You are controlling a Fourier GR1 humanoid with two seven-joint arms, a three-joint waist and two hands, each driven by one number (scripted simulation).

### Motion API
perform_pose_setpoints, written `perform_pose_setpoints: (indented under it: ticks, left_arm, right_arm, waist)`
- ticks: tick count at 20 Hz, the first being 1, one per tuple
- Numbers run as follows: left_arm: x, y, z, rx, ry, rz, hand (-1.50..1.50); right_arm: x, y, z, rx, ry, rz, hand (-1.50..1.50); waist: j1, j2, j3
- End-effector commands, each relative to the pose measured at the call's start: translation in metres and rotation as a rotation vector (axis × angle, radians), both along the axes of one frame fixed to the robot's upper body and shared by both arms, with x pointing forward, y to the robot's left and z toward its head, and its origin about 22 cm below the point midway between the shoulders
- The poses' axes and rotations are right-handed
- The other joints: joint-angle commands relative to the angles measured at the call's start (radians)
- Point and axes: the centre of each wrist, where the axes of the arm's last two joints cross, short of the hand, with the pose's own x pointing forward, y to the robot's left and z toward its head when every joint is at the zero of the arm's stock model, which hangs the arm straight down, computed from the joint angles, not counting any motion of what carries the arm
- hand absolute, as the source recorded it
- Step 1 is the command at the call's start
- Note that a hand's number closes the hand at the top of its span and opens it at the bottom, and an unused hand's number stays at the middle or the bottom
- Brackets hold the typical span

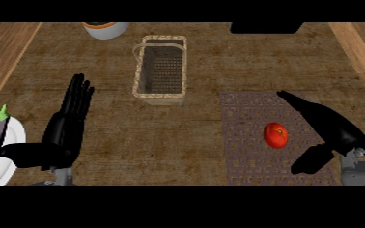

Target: Pick the tomato from the placemat and place it in the basket

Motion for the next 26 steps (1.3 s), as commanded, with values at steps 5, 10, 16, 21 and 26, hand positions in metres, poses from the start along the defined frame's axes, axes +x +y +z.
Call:
perform_pose_setpoints:
  ticks: [5, 10, 16, 21, 26]
  left_arm:
    - [-0.007, 0.002, 0.003, 0.009, -0.001, 0.000, 0.00]
    - [0.011, 0.009, -0.005, 0.010, 0.002, -0.005, 0.00]
    - [0.009, -0.005, -0.010, 0.001, 0.009, 0.000, 0.00]
    - [0.015, -0.002, -0.009, 0.014, -0.006, 0.008, 0.00]
    - [-0.010, -0.009, -0.011, 0.000, -0.004, 0.007, 0.00]
  right_arm:
    - [0.007, 0.001, -0.022, -0.015, 0.024, 0.002, -1.50]
    - [0.013, -0.012, -0.028, -0.030, 0.063, 0.008, -1.50]
    - [0.004, -0.002, -0.056, -0.025, 0.071, 0.012, -1.50]
    - [0.004, 0.000, -0.051, -0.013, 0.096, 0.012, -1.50]
    - [0.017, 0.010, -0.078, -0.032, 0.096, 0.017, -1.50]
  waist:
    - [0.000, 0.000, 0.000]
    - [-0.001, 0.000, 0.000]
    - [-0.001, 0.000, 0.000]
    - [-0.002, 0.000, 0.000]
    - [0.003, 0.000, 0.000]
